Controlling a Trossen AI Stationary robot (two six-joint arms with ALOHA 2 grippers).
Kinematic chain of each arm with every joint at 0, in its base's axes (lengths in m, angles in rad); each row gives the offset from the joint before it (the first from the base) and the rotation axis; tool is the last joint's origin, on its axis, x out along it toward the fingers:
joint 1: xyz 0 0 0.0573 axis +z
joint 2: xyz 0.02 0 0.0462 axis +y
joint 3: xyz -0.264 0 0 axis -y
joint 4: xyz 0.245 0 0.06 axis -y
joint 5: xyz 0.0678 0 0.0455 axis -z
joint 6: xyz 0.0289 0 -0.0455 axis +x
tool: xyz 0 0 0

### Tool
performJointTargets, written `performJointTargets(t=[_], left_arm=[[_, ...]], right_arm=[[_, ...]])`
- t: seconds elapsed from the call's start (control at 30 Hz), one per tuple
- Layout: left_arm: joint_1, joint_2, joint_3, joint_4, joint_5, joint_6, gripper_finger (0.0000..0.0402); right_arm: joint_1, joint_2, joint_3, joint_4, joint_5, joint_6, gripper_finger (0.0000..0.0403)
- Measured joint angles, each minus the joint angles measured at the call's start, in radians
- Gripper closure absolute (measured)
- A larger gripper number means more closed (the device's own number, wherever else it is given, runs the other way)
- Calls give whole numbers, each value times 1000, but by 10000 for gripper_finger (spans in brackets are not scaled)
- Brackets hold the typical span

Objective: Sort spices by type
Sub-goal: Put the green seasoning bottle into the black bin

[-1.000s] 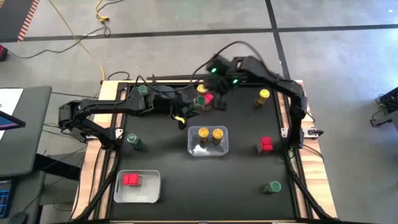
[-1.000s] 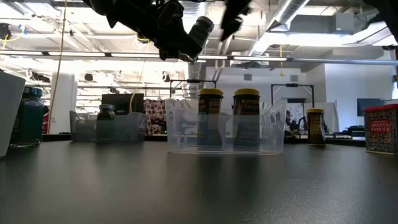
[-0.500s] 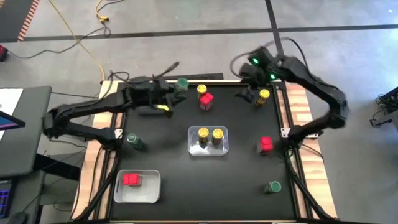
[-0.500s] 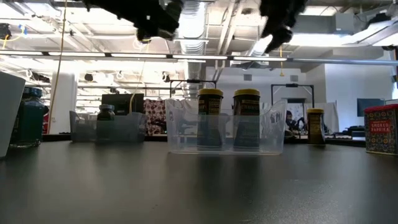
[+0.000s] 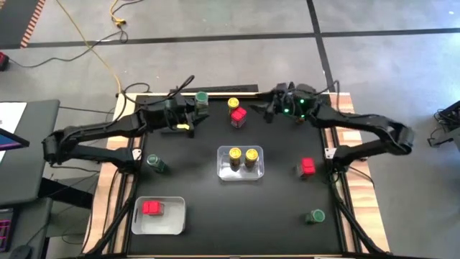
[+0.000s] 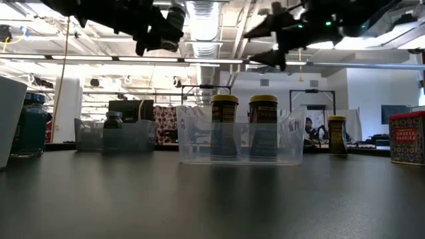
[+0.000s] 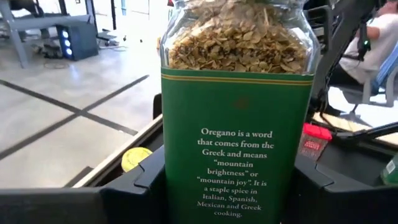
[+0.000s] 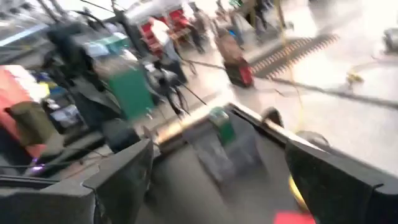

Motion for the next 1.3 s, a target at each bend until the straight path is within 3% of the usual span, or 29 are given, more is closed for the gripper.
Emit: performJointTargets(t=[0.13,0.4,0.57,1.03,1.3], left_arm=[[0,-1,-7,18,10,-5,205],[0,-1,-8,31,68,7,205],[0,-1,-8,56,91,16,205],[-1,-1,-8,116,129,-3,205],[-1,0,-8,116,139,-2,205]], right_arm=[[39,118,93,92,-28,-122,11],[93,345,379,80,-218,-185,16],[121,430,501,20,-230,-205,21],[183,579,672,12,-268,-223,21],[194,598,722,16,-268,-223,36]])
